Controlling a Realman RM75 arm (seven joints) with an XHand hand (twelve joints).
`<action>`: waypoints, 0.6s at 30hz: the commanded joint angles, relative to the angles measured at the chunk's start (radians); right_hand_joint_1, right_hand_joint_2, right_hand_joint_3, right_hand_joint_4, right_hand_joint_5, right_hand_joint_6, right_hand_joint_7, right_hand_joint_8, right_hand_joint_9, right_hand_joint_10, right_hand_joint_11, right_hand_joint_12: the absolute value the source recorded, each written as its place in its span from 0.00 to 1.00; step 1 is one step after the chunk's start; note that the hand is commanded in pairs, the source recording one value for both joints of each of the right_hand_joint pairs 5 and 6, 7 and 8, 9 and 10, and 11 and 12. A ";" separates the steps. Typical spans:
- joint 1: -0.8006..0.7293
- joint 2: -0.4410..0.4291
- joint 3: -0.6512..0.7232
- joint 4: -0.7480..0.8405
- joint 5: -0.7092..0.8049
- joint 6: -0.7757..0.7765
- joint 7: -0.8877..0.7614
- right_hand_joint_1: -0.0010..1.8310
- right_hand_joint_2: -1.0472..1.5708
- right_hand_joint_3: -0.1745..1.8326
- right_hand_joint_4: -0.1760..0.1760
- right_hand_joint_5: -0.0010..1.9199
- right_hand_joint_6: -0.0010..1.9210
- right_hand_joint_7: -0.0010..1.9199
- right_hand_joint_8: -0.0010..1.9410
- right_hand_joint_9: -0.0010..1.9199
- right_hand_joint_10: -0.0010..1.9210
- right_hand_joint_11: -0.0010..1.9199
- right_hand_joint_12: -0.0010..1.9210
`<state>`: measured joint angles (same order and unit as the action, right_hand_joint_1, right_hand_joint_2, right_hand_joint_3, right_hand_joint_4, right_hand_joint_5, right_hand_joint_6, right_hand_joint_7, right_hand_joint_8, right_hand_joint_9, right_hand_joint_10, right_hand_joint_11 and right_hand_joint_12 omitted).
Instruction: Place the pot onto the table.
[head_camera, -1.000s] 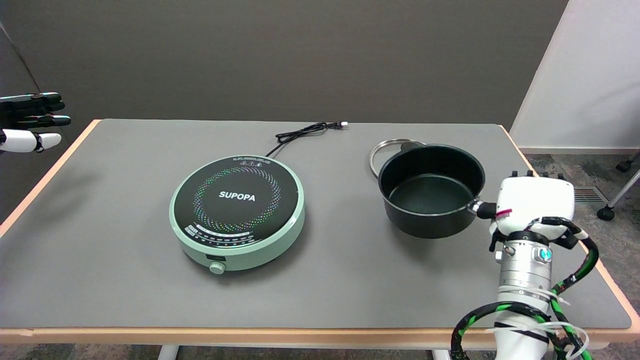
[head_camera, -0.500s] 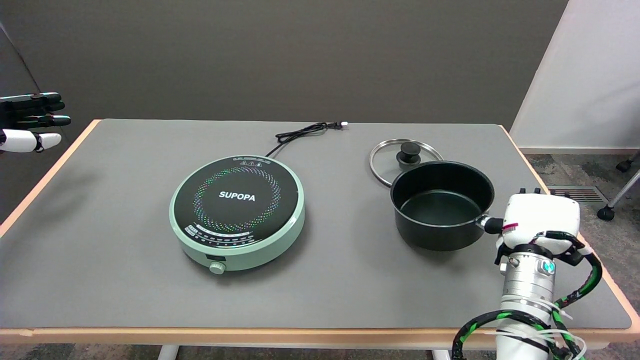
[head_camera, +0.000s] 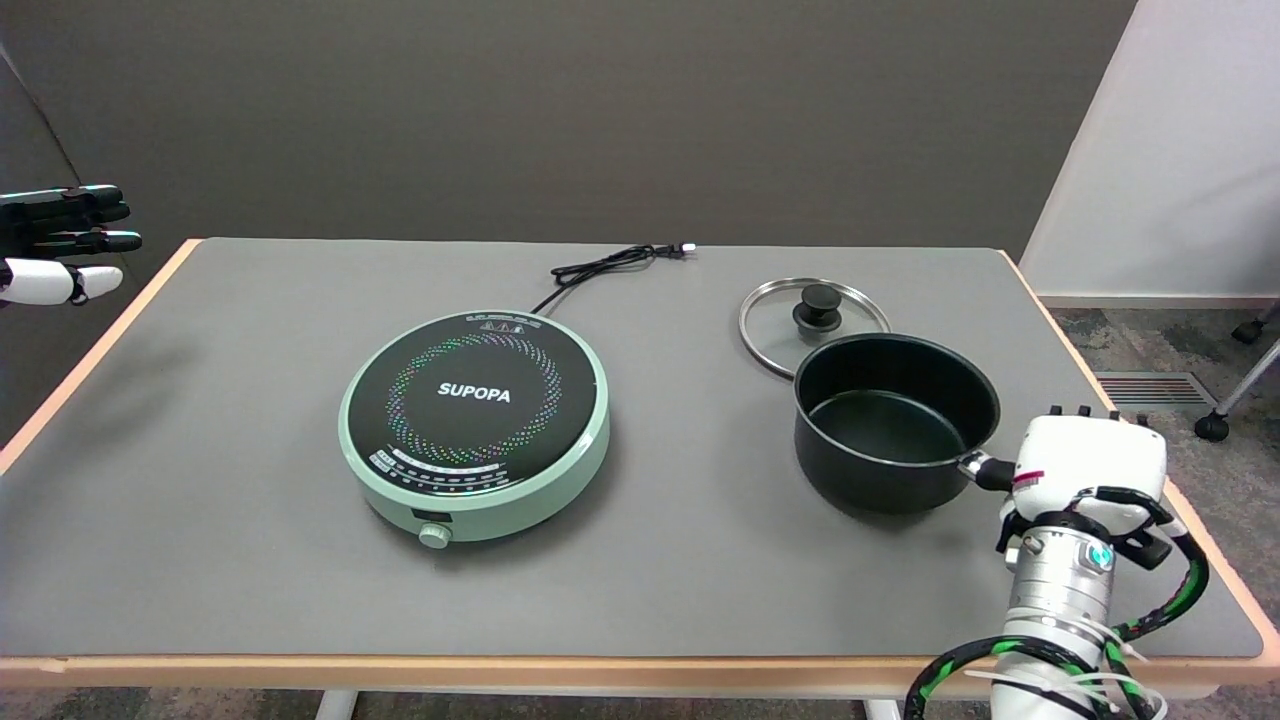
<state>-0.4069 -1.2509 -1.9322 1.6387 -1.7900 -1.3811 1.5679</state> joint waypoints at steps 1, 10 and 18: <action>0.012 -0.024 -0.010 -0.055 0.027 -0.029 0.004 0.53 0.71 0.48 0.27 0.71 0.70 0.71 0.70 0.71 0.70 0.71 0.70; 0.013 -0.026 -0.013 -0.042 0.020 -0.028 0.001 0.48 0.54 0.65 1.00 0.39 0.39 0.39 0.39 0.39 0.39 0.39 0.39; 0.004 -0.020 -0.015 -0.003 0.018 -0.020 0.009 0.52 0.20 0.38 0.88 0.12 0.12 0.12 0.11 0.12 0.12 0.12 0.12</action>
<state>-0.3975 -1.2702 -1.9415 1.6049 -1.7733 -1.4027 1.5698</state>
